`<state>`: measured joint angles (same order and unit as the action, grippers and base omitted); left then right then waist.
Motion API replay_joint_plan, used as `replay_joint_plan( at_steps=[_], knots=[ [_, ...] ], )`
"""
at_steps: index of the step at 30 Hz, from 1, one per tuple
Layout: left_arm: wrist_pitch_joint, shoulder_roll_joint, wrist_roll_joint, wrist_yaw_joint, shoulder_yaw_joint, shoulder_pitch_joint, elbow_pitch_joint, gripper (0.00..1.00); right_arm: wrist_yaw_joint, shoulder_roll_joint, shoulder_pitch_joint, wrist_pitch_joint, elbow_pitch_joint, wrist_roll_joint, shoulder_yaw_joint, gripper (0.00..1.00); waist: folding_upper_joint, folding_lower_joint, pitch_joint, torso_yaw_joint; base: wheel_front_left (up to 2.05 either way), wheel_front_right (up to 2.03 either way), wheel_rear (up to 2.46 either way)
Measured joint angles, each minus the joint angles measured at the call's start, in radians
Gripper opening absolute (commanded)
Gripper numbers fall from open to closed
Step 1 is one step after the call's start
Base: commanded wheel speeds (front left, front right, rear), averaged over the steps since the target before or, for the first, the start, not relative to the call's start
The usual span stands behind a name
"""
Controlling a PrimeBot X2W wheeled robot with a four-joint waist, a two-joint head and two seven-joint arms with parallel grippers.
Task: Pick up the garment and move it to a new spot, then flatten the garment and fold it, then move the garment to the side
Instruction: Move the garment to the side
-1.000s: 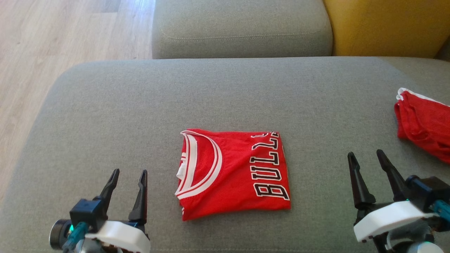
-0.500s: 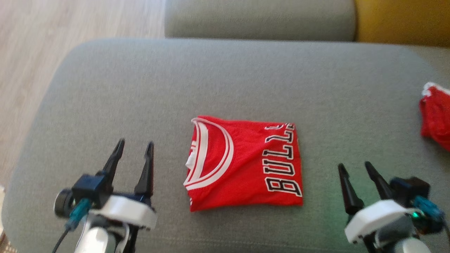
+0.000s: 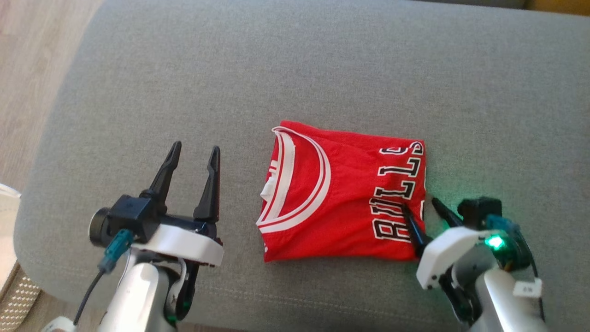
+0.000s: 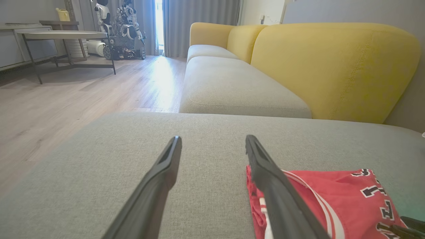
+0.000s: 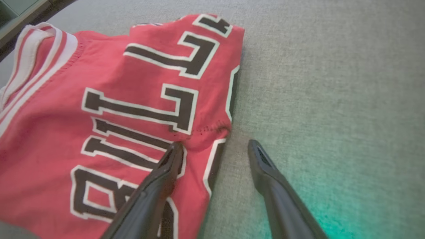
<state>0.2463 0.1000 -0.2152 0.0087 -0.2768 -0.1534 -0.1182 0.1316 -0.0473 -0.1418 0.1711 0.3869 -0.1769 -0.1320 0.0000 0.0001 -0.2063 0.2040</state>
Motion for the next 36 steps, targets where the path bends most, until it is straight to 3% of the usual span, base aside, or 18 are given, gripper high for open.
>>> replay_joint_plan(
  at_steps=[1, 2, 3, 8, 14, 25, 36],
  knots=[
    [0.002, -0.002, 0.0, 0.0, 0.0, -0.005, -0.002, 1.0, 0.0, -0.001, -0.014, 0.007, 0.01, -0.006, -0.011, 0.77, 0.0, 0.0, -0.006, 0.001, 0.0, 0.0, 0.0],
    [0.002, -0.004, 0.0, 0.0, 0.0, -0.01, -0.005, 1.0, 0.0, -0.003, -0.03, 0.014, 0.017, -0.012, -0.023, 0.15, 0.0, 0.0, -0.01, 0.0, 0.0, 0.0, 0.0],
    [0.002, -0.004, 0.0, 0.0, 0.001, -0.014, -0.007, 1.0, 0.0, -0.005, -0.045, 0.022, 0.022, -0.016, -0.032, 0.0, 0.0, 0.0, -0.013, -0.004, 0.0, 0.0, 0.0],
    [0.002, -0.004, 0.0, 0.0, 0.007, -0.016, -0.007, 1.0, 0.0, -0.014, -0.076, 0.031, 0.022, -0.038, -0.086, 0.0, 0.0, 0.0, -0.019, -0.041, 0.0, 0.0, 0.0],
    [0.003, 0.001, 0.001, 0.002, 0.032, -0.015, 0.004, 1.0, 0.0, -0.082, -0.077, 0.02, -0.05, -0.041, -0.101, 0.0, 0.0, 0.0, -0.017, -0.124, 0.0, 0.0, 0.0],
    [0.003, 0.032, 0.022, -0.006, 0.03, -0.05, 0.054, 1.0, 0.0, -0.284, -0.334, 0.041, -0.113, -0.048, 0.036, 0.0, 0.0, 0.0, -0.057, -0.33, 0.0, 0.0, 0.0],
    [-0.025, 0.067, 0.047, -0.019, 0.015, -0.128, 0.094, 1.0, 0.0, -0.396, -0.496, 0.07, -0.069, -0.113, 0.196, 0.0, 0.0, 0.0, -0.2, -0.432, 0.0, 0.0, 0.0]
  ],
)
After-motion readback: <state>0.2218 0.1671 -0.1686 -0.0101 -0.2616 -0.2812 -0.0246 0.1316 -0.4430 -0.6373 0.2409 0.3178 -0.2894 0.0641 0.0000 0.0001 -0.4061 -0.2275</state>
